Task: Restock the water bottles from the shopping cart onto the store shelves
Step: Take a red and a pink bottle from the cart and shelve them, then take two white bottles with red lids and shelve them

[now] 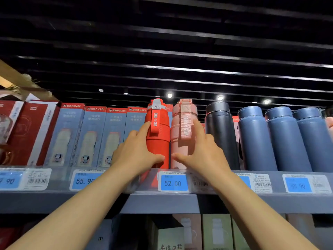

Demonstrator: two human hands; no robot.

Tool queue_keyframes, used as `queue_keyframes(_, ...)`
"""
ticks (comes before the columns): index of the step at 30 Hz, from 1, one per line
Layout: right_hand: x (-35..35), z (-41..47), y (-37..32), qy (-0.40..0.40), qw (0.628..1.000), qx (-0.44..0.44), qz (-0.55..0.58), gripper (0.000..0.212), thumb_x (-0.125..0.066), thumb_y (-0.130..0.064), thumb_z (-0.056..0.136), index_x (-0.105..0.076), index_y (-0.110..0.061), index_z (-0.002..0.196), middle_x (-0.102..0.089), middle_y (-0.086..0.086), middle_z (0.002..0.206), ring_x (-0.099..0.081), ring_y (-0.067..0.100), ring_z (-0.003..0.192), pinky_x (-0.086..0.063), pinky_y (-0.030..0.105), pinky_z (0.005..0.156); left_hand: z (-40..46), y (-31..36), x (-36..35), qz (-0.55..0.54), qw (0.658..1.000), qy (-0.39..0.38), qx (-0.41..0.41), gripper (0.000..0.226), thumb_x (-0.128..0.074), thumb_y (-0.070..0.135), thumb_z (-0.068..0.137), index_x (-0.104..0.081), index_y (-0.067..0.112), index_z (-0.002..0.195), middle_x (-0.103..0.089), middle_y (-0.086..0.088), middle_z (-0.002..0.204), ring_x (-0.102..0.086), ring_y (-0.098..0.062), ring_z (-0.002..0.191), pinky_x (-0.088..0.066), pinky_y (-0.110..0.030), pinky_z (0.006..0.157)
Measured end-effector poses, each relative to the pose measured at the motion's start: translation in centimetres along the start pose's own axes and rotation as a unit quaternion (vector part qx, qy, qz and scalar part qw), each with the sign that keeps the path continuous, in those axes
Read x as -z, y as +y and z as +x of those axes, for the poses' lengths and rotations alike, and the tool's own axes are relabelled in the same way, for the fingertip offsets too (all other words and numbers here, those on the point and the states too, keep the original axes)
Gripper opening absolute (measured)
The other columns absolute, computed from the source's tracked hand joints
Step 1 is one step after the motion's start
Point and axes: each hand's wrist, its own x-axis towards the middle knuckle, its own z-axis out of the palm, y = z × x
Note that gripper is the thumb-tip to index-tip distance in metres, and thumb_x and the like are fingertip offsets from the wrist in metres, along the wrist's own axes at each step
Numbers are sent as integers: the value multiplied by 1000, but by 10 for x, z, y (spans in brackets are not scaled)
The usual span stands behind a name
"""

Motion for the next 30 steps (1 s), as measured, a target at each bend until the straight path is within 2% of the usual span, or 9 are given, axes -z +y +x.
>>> queue_keyframes(5, -2, -21, 7, 86, 989, 110, -55, 65, -55, -45, 89, -23, -31, 144, -33, 0, 143, -43, 27, 122, -47, 37, 79, -17, 8, -2, 49, 979, 172, -98, 47, -57, 42, 87, -46, 34, 132, -46, 11, 131, -50, -17, 113, -43, -33, 81)
queue_keyframes(7, -8, -28, 10, 159, 973, 162, -36, 52, -55, -36, 87, -41, -23, 135, -44, 6, 138, -48, 30, 118, -51, 38, 76, -21, 6, -4, 38, 967, 206, -142, 36, -58, 37, 85, -59, 27, 120, -56, 8, 121, -56, -19, 105, -42, -32, 76)
queue_keyframes(9, -9, -38, 11, 195, 961, 196, 0, 46, -49, -36, 82, -51, -19, 125, -52, 10, 130, -53, 32, 111, -54, 41, 75, -29, 5, -2, 31, 957, 214, -193, 35, -54, 37, 81, -65, 21, 111, -61, 4, 113, -60, -20, 98, -46, -33, 78)
queue_keyframes(12, -7, -56, 7, 165, 957, 240, 8, 51, -46, -36, 80, -54, -15, 126, -51, 10, 131, -51, 31, 115, -51, 45, 88, -57, 2, 12, 18, 945, 220, -242, 28, -55, 34, 81, -66, 20, 103, -63, 6, 106, -59, -15, 95, -48, -30, 78)
queue_keyframes(19, -15, -132, -40, 155, 937, 303, 81, 44, -53, -31, 83, -59, -10, 121, -54, 12, 129, -52, 29, 115, -43, 39, 94, -157, -50, 71, 29, 950, 172, -260, 23, -52, 33, 86, -67, 19, 96, -64, 10, 92, -61, -11, 80, -51, -31, 64)
queue_keyframes(22, -46, -193, -81, 91, 945, 282, 137, 40, -53, -33, 84, -61, -12, 117, -56, 7, 125, -52, 24, 114, -42, 36, 94, -217, -108, 106, 47, 969, 110, -218, 22, -54, 32, 86, -68, 18, 95, -63, 9, 92, -60, -10, 83, -49, -30, 69)
queue_keyframes(25, -89, -270, -136, -34, 948, 259, 182, 39, -49, -41, 85, -61, -18, 114, -56, -1, 121, -52, 17, 111, -45, 31, 92, -291, -168, 152, 70, 987, 24, -142, 21, -52, 38, 86, -65, 26, 95, -60, 18, 93, -58, -2, 82, -49, -24, 67)
queue_keyframes(27, -113, -322, -178, -136, 940, 229, 212, 44, -44, -48, 84, -60, -22, 115, -54, -7, 120, -50, 12, 111, -44, 25, 91, -340, -208, 185, 81, 993, -48, -78, 24, -47, 47, 86, -63, 33, 97, -58, 24, 92, -56, 3, 82, -46, -14, 63)
queue_keyframes(30, -144, -395, -235, -262, 912, 172, 265, 49, -45, -53, 81, -58, -23, 117, -53, -9, 118, -50, 13, 111, -39, 20, 88, -418, -270, 227, 59, 990, -121, 32, 26, -46, 56, 83, -61, 40, 96, -61, 24, 90, -57, 6, 80, -46, -15, 64)
